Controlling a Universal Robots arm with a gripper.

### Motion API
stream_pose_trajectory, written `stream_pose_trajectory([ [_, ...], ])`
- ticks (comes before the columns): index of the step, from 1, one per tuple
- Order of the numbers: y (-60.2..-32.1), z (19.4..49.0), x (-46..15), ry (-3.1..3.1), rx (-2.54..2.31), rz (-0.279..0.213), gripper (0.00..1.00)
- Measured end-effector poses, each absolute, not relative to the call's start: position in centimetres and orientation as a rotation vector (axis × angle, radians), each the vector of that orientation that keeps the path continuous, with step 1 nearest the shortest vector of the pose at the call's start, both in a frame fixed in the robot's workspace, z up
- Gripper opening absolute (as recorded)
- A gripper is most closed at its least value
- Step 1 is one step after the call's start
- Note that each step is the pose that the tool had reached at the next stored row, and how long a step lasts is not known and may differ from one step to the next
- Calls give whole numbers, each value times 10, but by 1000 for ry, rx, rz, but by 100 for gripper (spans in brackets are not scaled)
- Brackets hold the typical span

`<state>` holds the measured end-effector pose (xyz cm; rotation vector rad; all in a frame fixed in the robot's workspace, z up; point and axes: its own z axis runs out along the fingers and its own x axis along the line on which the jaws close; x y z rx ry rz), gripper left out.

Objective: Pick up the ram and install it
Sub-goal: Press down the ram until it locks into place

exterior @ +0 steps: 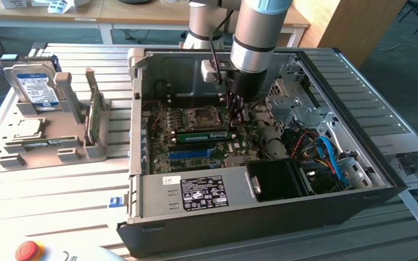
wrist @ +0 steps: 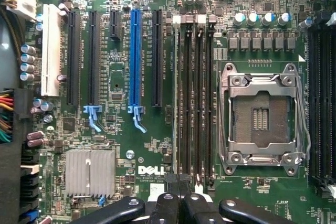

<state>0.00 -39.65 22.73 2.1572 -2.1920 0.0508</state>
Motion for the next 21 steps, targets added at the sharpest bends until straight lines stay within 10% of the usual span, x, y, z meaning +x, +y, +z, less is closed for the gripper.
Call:
stream_pose_trajectory([
  [21, -396, 222, 0, -2191, 2157, 53, 10],
])
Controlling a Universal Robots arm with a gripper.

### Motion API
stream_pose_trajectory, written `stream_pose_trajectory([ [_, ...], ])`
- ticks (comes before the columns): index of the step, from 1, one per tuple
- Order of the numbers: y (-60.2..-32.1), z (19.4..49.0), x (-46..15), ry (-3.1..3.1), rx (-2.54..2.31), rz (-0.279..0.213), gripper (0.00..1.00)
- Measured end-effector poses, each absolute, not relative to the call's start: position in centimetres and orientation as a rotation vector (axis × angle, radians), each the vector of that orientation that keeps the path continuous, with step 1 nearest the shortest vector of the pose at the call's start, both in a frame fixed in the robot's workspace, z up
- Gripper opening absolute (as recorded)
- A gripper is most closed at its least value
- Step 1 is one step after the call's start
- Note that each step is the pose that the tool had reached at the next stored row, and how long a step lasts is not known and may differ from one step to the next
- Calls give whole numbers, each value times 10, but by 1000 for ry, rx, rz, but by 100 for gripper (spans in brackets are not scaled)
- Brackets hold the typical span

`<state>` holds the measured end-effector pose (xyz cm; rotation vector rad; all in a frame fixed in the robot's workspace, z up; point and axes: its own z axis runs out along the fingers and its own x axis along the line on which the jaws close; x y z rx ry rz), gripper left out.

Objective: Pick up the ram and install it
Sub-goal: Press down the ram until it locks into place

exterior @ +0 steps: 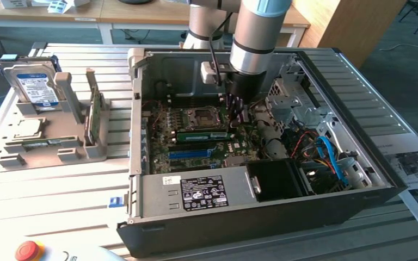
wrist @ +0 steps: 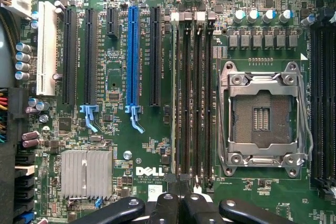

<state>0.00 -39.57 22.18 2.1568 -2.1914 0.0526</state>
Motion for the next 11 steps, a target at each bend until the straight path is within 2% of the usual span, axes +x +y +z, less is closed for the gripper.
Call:
stream_pose_trajectory([
  [11, -396, 231, 0, -2190, 2156, 49, 10],
])
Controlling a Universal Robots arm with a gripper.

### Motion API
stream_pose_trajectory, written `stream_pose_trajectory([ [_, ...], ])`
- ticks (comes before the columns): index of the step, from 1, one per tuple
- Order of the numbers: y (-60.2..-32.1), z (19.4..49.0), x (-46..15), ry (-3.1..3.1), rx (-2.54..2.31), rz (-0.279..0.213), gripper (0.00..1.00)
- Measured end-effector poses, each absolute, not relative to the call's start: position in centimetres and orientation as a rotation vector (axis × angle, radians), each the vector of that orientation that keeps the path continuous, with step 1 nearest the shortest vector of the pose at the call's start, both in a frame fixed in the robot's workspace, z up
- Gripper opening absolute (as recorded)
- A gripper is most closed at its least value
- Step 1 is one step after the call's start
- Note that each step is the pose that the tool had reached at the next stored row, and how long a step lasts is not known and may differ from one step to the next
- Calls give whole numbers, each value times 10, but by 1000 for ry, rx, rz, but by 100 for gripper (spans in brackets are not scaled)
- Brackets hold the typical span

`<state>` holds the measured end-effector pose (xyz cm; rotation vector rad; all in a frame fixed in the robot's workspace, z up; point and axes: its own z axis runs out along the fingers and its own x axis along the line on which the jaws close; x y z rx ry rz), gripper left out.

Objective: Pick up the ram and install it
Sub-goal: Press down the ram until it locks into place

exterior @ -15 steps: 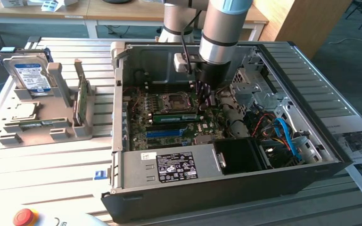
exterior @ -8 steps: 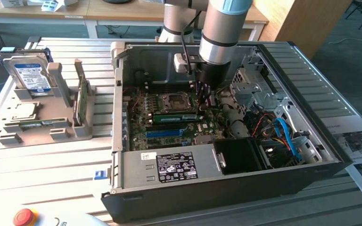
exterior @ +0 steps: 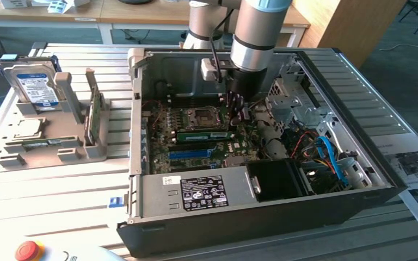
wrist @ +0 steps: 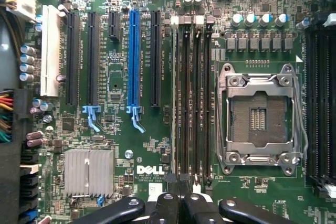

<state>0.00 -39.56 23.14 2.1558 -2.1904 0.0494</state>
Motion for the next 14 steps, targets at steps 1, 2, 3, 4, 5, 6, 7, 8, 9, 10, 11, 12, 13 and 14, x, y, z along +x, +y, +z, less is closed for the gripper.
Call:
stream_pose_trajectory([
  [1, -396, 233, 0, -2190, 2156, 49, 10],
  [2, -396, 235, 0, -2190, 2155, 48, 10],
  [3, -396, 235, 0, -2190, 2156, 48, 10],
  [4, -396, 235, 0, -2190, 2155, 48, 10],
  [5, -396, 235, 0, -2190, 2155, 48, 10],
  [6, -396, 235, 0, -2190, 2155, 48, 10],
  [7, -396, 235, 0, -2190, 2155, 48, 10],
  [8, -395, 235, -1, -2189, 2155, 48, 10],
  [9, -395, 235, -2, -2189, 2156, 48, 10],
  [10, -394, 235, -4, -2190, 2155, 48, 10],
  [11, -394, 235, -6, -2190, 2156, 49, 10],
  [12, -393, 235, -9, -2190, 2156, 49, 10],
  [13, -393, 235, -12, -2190, 2156, 49, 10],
  [14, -393, 235, -15, -2190, 2156, 49, 10],
])
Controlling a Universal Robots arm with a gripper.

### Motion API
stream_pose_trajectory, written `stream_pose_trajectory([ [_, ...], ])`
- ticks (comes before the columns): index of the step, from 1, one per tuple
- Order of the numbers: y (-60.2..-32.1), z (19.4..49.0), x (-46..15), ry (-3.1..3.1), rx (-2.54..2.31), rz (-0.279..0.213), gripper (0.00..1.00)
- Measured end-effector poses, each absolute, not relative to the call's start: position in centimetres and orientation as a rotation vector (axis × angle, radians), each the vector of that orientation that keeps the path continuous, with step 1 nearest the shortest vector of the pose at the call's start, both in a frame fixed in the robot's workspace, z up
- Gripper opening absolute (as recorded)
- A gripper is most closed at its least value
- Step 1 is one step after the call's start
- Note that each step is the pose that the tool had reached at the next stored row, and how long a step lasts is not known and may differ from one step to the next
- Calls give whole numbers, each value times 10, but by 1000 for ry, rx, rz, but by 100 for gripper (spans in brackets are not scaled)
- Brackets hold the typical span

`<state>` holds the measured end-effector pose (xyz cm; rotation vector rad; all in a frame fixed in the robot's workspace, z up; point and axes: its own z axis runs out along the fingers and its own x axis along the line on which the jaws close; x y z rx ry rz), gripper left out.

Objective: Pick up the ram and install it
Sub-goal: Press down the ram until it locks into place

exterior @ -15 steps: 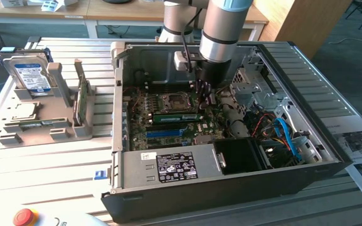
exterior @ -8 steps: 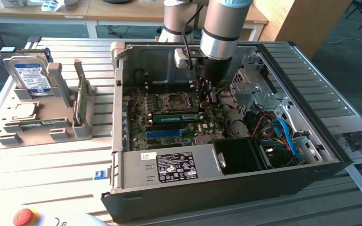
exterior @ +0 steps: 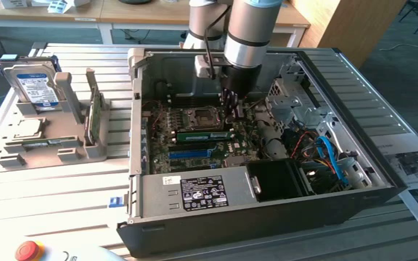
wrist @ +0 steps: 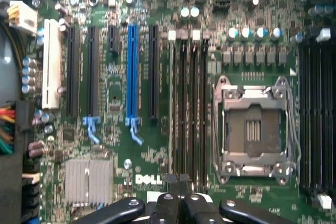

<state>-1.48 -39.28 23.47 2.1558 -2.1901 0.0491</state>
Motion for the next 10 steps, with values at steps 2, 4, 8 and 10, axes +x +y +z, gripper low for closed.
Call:
stream_pose_trajectory([
  [2, -393, 235, -20, -2190, 2156, 49, 10],
  [4, -392, 235, -26, -2190, 2156, 49, 10],
  [8, -392, 235, -37, -2190, 2156, 49, 10],
  [10, -392, 235, -43, -2190, 2156, 49, 10],
])
